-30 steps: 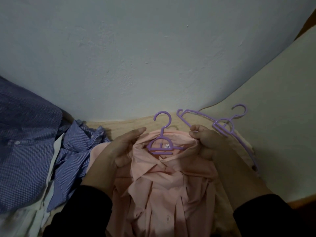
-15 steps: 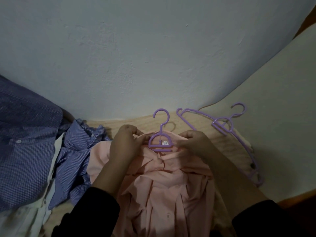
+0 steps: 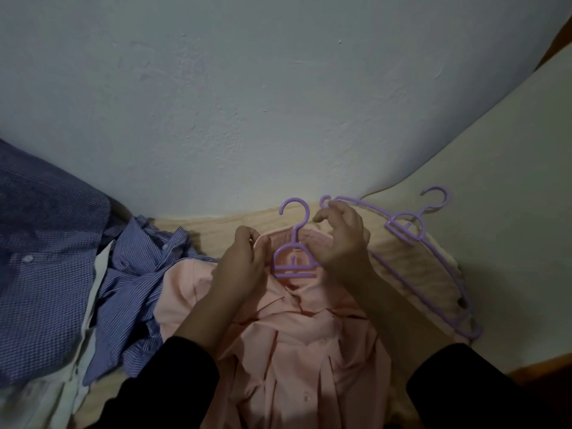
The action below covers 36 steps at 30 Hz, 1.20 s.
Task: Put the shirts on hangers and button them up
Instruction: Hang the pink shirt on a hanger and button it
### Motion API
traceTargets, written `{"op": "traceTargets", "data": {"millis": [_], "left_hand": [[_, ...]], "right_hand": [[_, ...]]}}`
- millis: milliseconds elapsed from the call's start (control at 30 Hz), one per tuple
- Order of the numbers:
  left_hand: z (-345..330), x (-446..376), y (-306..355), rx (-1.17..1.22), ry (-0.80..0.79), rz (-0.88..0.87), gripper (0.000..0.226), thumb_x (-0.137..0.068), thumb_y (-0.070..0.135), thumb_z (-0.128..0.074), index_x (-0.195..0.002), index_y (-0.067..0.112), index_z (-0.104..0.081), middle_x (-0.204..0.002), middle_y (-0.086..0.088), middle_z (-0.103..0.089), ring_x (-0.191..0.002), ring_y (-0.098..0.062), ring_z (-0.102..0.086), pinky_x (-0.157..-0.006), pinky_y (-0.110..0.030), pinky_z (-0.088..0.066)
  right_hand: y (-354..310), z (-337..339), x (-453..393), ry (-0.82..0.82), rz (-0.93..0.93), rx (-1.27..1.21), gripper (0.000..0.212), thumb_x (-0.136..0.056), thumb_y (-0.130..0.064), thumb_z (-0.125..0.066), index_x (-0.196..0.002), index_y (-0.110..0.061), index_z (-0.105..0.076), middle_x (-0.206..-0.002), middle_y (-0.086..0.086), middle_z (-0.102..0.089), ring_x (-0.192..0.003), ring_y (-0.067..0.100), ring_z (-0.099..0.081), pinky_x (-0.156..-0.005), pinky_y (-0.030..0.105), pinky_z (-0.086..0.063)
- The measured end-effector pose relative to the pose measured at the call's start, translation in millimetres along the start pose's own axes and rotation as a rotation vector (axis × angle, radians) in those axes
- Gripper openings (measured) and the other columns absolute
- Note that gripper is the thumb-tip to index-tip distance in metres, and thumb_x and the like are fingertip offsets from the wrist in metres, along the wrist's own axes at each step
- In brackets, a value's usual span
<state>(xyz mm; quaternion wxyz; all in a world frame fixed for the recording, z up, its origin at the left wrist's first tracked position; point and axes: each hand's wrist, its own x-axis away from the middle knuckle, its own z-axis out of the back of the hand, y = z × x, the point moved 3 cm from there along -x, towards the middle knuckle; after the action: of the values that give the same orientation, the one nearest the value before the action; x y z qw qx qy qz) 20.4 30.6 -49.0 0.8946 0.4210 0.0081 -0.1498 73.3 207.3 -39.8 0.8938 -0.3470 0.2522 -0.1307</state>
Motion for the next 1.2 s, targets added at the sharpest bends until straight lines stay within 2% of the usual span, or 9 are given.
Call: {"op": "traceTargets", "data": {"millis": [233,400,500,633,733,833,933,1033,1200], "left_hand": [[20,11,21,0.048,0.113,-0.105,0.023,-0.096,0.043,-0.037,-0.092,0.02,-0.039,-0.064,0.011,-0.049,-0.073,-0.033,-0.057,-0.065,-0.04,-0.044],[75,16,77,0.043,0.258,-0.279,0.015,-0.096,0.042,-0.045,-0.095,0.028,-0.042,-0.07,0.004,-0.061,-0.067,-0.023,-0.059,-0.059,-0.031,-0.035],[119,19,126,0.026,0.346,-0.377,0.019,-0.093,0.041,-0.05,-0.106,0.027,-0.051,-0.083,0.003,-0.066,-0.069,-0.017,-0.059,-0.062,-0.03,-0.039],[171,34,197,-0.042,0.371,-0.558,0.042,-0.086,0.04,-0.066,-0.125,0.03,-0.054,-0.118,0.015,-0.061,-0.077,-0.004,-0.055,-0.071,-0.02,-0.041],[202,53,245,-0.131,0.438,-0.778,0.061,-0.073,0.051,-0.073,-0.128,0.031,-0.054,-0.123,0.013,-0.06,-0.095,-0.003,-0.059,-0.076,-0.014,-0.043],[229,68,283,-0.243,0.526,-0.95,0.077,-0.062,0.058,-0.073,-0.129,0.027,-0.052,-0.124,0.008,-0.058,-0.098,-0.011,-0.062,-0.075,-0.025,-0.053],[256,82,318,-0.326,0.644,-1.033,0.076,-0.061,0.047,-0.08,-0.127,0.02,-0.055,-0.12,0.0,-0.06,-0.091,-0.02,-0.064,-0.068,-0.032,-0.055],[284,92,348,-0.306,0.715,-1.073,0.062,-0.066,0.043,-0.074,-0.122,0.022,-0.059,-0.113,0.001,-0.063,-0.084,-0.019,-0.065,-0.062,-0.031,-0.054],[322,96,360,-0.266,0.66,-1.035,0.065,-0.063,0.029,-0.085,-0.124,0.026,-0.061,-0.112,0.004,-0.063,-0.085,-0.017,-0.064,-0.067,-0.029,-0.053]], "right_hand": [[-19,7,-10,-0.229,0.051,0.337,0.017,-0.078,-0.049,-0.066,-0.086,-0.034,-0.07,-0.136,-0.011,-0.045,-0.131,0.012,-0.027,-0.097,0.033,-0.014],[-87,72,-24,-0.031,0.137,0.129,0.012,-0.079,-0.04,-0.069,-0.085,-0.03,-0.072,-0.119,-0.013,-0.056,-0.118,0.009,-0.043,-0.092,0.031,-0.023],[-142,124,-34,0.041,0.171,-0.081,0.01,-0.077,-0.03,-0.073,-0.073,-0.021,-0.069,-0.091,-0.013,-0.058,-0.09,0.012,-0.059,-0.086,0.036,-0.045],[-215,194,-35,0.148,0.256,-0.118,0.012,-0.075,-0.024,-0.073,-0.067,-0.021,-0.064,-0.083,-0.012,-0.056,-0.075,0.01,-0.062,-0.072,0.036,-0.054],[-263,243,-28,0.224,0.32,-0.138,0.021,-0.076,-0.023,-0.074,-0.06,-0.026,-0.06,-0.08,-0.011,-0.055,-0.069,0.015,-0.064,-0.066,0.043,-0.056],[-297,283,-21,0.277,0.33,-0.174,0.02,-0.078,-0.022,-0.074,-0.063,-0.026,-0.062,-0.083,-0.006,-0.058,-0.067,0.019,-0.066,-0.065,0.043,-0.058],[-325,316,-12,0.322,0.343,-0.228,0.01,-0.08,-0.022,-0.074,-0.074,-0.015,-0.069,-0.089,0.001,-0.062,-0.062,0.014,-0.065,-0.058,0.031,-0.058],[-349,342,-3,0.292,0.374,-0.285,0.007,-0.083,-0.019,-0.07,-0.077,-0.014,-0.068,-0.075,-0.001,-0.066,-0.057,0.006,-0.063,-0.047,0.015,-0.048],[-362,379,8,0.206,0.394,-0.368,0.017,-0.091,-0.022,-0.059,-0.099,-0.011,-0.07,-0.087,-0.005,-0.064,-0.067,-0.003,-0.053,-0.054,0.002,-0.039]]}}
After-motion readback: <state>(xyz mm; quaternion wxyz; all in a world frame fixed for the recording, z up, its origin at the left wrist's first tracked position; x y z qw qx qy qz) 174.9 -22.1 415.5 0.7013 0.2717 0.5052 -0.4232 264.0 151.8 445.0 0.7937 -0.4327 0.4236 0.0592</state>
